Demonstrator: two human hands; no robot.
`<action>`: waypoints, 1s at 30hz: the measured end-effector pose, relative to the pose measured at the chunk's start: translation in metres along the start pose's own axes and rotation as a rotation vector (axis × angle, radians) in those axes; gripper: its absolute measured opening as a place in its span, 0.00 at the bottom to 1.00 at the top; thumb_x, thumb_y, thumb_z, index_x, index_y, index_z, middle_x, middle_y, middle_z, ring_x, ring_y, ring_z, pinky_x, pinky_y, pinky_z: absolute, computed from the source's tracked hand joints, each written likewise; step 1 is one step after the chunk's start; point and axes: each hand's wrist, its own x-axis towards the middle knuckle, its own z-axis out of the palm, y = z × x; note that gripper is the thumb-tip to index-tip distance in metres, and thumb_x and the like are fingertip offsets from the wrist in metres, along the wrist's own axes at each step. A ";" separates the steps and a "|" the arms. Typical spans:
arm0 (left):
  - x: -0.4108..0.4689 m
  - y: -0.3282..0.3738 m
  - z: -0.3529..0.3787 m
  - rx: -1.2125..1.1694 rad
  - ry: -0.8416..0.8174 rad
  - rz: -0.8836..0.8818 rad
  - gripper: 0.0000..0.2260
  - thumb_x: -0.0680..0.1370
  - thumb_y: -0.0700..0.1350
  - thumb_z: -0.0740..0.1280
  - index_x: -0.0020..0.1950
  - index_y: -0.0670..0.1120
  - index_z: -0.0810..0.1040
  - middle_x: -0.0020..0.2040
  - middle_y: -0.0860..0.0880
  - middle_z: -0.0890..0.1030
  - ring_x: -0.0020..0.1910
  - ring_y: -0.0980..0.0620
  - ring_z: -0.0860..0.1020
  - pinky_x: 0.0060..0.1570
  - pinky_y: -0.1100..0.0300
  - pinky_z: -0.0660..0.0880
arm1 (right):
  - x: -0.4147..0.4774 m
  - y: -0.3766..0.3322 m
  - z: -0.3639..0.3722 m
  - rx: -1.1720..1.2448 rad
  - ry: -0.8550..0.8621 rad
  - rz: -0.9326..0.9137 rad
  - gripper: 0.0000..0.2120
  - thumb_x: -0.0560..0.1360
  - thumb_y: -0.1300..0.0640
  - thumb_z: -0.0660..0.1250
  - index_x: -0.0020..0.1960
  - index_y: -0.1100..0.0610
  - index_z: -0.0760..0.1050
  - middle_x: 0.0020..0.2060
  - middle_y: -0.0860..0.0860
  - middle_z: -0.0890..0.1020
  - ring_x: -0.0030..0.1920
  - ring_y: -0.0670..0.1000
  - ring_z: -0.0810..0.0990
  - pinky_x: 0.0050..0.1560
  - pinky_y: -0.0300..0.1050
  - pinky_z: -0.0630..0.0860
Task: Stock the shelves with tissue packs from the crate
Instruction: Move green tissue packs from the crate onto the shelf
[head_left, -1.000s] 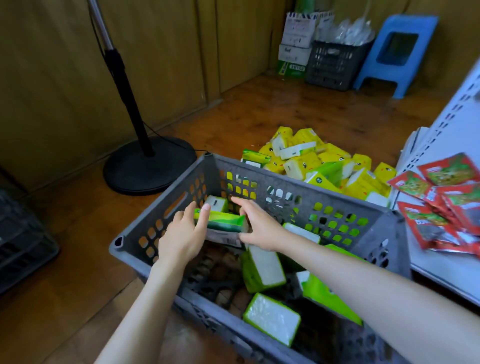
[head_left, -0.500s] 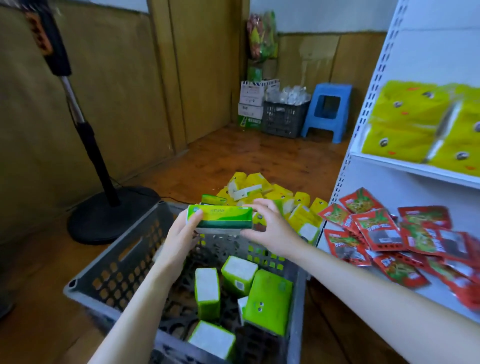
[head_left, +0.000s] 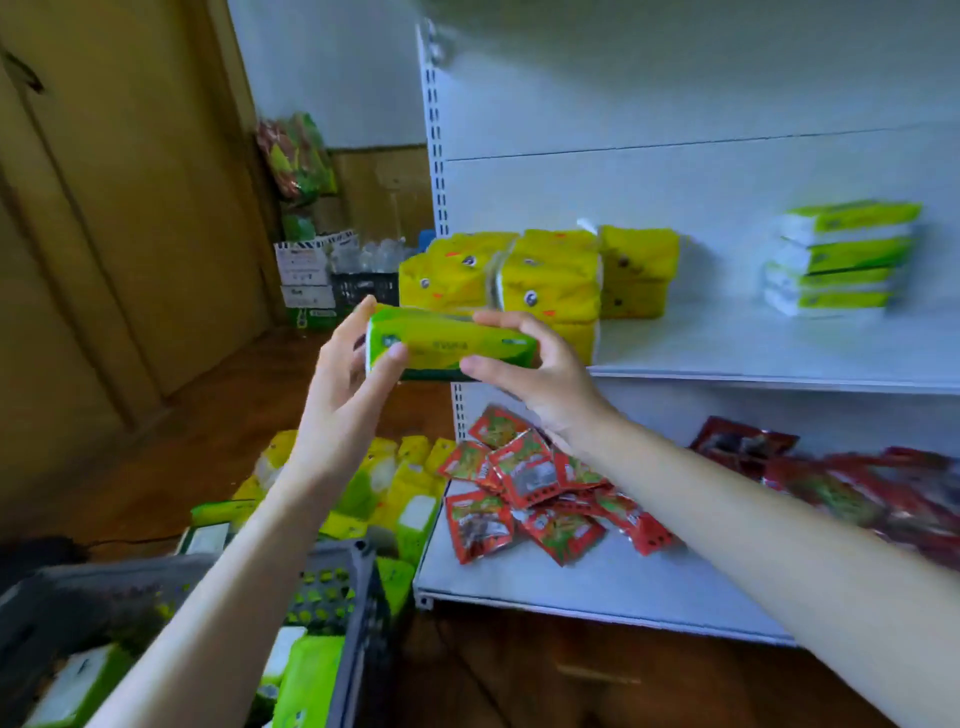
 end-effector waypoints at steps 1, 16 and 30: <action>0.011 0.004 0.024 -0.007 -0.054 0.012 0.28 0.73 0.57 0.65 0.70 0.52 0.62 0.67 0.56 0.72 0.65 0.63 0.71 0.62 0.67 0.68 | -0.001 -0.005 -0.026 -0.006 0.043 -0.008 0.16 0.62 0.55 0.77 0.46 0.43 0.78 0.55 0.47 0.78 0.60 0.45 0.75 0.68 0.51 0.67; 0.059 -0.001 0.353 0.493 -0.602 0.102 0.31 0.75 0.64 0.53 0.75 0.50 0.61 0.74 0.51 0.62 0.73 0.53 0.60 0.69 0.57 0.57 | -0.069 -0.021 -0.426 -0.347 0.476 0.078 0.23 0.56 0.44 0.80 0.47 0.46 0.76 0.44 0.47 0.79 0.48 0.48 0.77 0.52 0.35 0.74; 0.145 -0.049 0.469 1.001 -0.870 0.021 0.38 0.71 0.74 0.41 0.72 0.55 0.65 0.74 0.49 0.66 0.73 0.48 0.61 0.71 0.52 0.54 | 0.010 0.047 -0.609 -0.763 0.535 0.363 0.21 0.70 0.64 0.71 0.62 0.57 0.73 0.49 0.53 0.75 0.47 0.49 0.72 0.35 0.29 0.66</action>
